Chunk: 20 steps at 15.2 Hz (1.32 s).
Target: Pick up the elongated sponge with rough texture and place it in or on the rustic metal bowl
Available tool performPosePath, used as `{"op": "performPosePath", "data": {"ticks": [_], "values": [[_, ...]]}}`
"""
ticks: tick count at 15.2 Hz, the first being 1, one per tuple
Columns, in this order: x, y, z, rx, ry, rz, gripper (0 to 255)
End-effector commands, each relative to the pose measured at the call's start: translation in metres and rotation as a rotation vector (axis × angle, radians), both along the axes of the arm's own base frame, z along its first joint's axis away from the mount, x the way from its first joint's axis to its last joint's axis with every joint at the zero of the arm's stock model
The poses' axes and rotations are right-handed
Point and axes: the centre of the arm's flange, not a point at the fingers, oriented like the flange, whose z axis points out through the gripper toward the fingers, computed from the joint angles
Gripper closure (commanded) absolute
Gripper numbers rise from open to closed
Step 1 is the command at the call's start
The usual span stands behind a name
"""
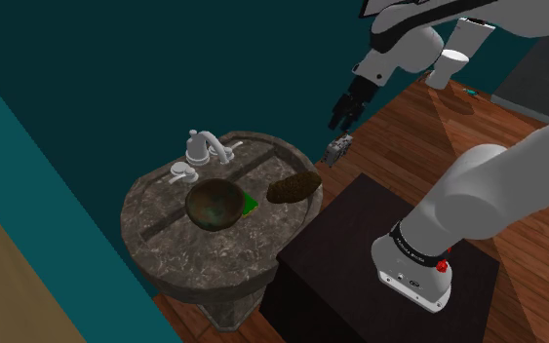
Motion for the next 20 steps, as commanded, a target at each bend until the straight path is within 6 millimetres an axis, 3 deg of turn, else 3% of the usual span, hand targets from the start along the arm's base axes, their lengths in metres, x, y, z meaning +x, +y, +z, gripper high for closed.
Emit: {"op": "performPosePath", "data": {"ticks": [1, 12, 20], "values": [[0.0, -0.01, -0.031, 0.046, 0.015, -0.019, 0], [-0.016, -0.026, -0.198, 0.306, 0.104, -0.113, 0], [-0.016, 0.003, -0.231, 0.313, 0.106, -0.116, 0]]}}
